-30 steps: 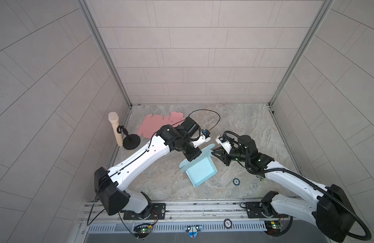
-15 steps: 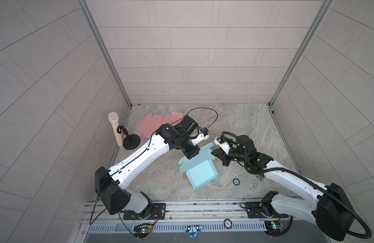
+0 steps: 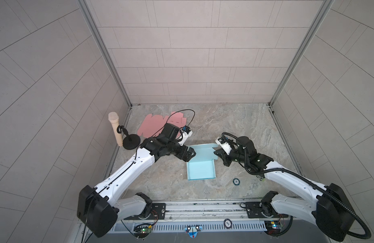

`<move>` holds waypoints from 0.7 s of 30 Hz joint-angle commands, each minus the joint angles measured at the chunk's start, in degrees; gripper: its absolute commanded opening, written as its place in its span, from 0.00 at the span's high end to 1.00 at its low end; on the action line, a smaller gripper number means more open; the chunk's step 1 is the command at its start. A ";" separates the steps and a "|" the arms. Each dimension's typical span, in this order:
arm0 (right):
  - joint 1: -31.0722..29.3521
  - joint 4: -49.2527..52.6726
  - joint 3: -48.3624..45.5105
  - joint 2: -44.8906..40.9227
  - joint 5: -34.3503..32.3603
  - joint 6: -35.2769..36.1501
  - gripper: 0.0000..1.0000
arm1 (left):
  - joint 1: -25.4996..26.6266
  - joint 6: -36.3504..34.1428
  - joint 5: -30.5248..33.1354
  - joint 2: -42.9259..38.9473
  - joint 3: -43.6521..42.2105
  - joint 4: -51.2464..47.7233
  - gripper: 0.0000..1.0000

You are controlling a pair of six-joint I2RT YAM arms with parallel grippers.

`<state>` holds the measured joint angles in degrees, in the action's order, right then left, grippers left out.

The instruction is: Fold the paper box

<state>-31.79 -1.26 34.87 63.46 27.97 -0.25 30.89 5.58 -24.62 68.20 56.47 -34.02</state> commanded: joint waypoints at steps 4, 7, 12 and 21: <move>0.84 0.11 0.24 0.74 -1.04 0.40 0.99 | -1.03 7.80 -0.46 -1.59 -6.96 16.51 0.05; 1.17 0.47 0.26 0.36 -1.59 0.26 0.99 | -1.72 9.44 -0.46 -2.31 -10.49 21.09 0.12; 1.78 0.72 0.27 0.48 -1.38 -0.08 0.99 | -4.07 10.17 -0.36 -1.20 -12.85 26.38 0.15; 3.21 1.56 1.82 2.02 -1.92 -0.23 1.00 | -5.01 10.52 -4.00 1.09 -13.38 30.06 0.10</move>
<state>-29.15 -0.01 34.92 65.39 26.50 -1.08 26.15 15.68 -26.44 67.79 43.86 -6.63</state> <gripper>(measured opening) 0.059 0.892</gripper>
